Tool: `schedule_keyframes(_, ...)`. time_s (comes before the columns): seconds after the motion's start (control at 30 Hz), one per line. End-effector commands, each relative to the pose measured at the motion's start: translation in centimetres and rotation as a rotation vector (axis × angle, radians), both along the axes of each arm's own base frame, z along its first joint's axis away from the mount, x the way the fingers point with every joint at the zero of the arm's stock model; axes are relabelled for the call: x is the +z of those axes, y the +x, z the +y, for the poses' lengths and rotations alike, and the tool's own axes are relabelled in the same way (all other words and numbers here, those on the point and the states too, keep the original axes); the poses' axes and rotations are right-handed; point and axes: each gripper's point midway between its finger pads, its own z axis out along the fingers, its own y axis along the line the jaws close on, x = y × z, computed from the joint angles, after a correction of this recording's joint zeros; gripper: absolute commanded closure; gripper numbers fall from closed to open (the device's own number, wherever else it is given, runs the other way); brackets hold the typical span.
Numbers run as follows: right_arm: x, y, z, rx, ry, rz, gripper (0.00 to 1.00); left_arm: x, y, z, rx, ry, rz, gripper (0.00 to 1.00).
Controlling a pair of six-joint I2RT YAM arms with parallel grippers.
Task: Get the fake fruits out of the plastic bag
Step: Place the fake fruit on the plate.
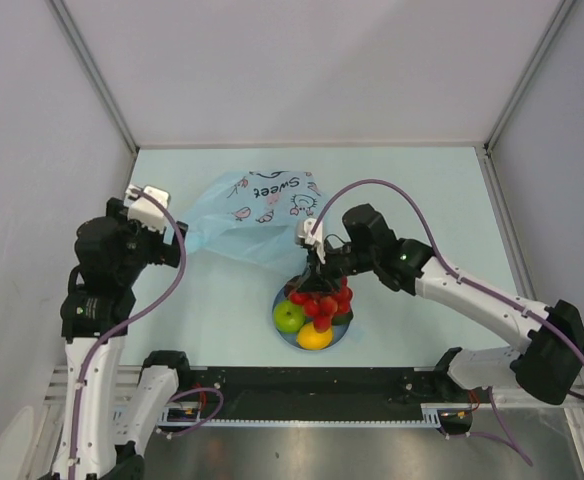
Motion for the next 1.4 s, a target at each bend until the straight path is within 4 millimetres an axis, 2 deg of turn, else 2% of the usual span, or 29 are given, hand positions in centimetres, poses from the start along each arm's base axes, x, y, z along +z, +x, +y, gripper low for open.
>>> schedule_keyframes(0.0,4.3,-0.9,-0.6,0.012,0.081,-0.075,1.00,-4.4,1.0,-1.4,-0.087,-0.019,0.156,0.00)
schedule_keyframes(0.03,4.5,-0.9,-0.8,0.002,0.082,-0.082,1.00,-5.1,1.4,-1.4,-0.094,-0.012,0.183,0.00)
schedule_keyframes(0.17,6.1,-0.7,-1.6,-0.035,0.102,-0.132,1.00,-5.4,2.7,-1.3,-0.125,0.049,0.154,0.00)
schedule_keyframes(0.3,7.3,-0.4,-2.3,-0.093,0.120,-0.151,1.00,-7.3,3.3,-1.3,-0.153,0.184,0.163,0.00)
schedule_keyframes(0.37,7.4,-0.4,-2.4,-0.100,0.121,-0.147,1.00,-8.4,3.6,-1.7,-0.177,0.231,0.162,0.00)
schedule_keyframes(0.5,7.3,0.0,-2.5,-0.129,0.115,-0.143,1.00,-9.3,3.8,-1.9,-0.214,0.338,0.161,0.00)
schedule_keyframes(0.73,6.2,0.9,-1.7,-0.139,0.100,-0.104,1.00,-9.7,3.4,0.7,-0.156,0.513,0.163,0.00)
schedule_keyframes(0.83,5.2,1.4,-1.1,-0.131,0.084,-0.103,1.00,-10.7,3.4,0.7,-0.162,0.533,0.179,0.20)
schedule_keyframes(0.93,3.6,1.8,0.0,-0.113,0.065,-0.070,1.00,-10.9,3.4,0.3,-0.161,0.489,0.208,0.61)
schedule_keyframes(0.97,2.8,1.7,0.3,-0.100,0.054,-0.051,1.00,-10.9,3.4,0.1,-0.154,0.461,0.208,0.84)
schedule_keyframes(1.03,2.4,1.4,0.8,-0.086,0.057,-0.039,1.00,-10.4,3.3,-0.1,-0.151,0.433,0.192,0.98)
schedule_keyframes(1.17,0.7,-0.4,1.4,-0.042,0.022,-0.023,1.00,-10.0,3.1,-0.7,-0.161,0.391,0.184,1.00)
schedule_keyframes(1.37,-1.4,-0.5,1.9,-0.077,-0.008,-0.016,1.00,-9.4,2.9,-1.1,-0.163,0.348,0.172,1.00)
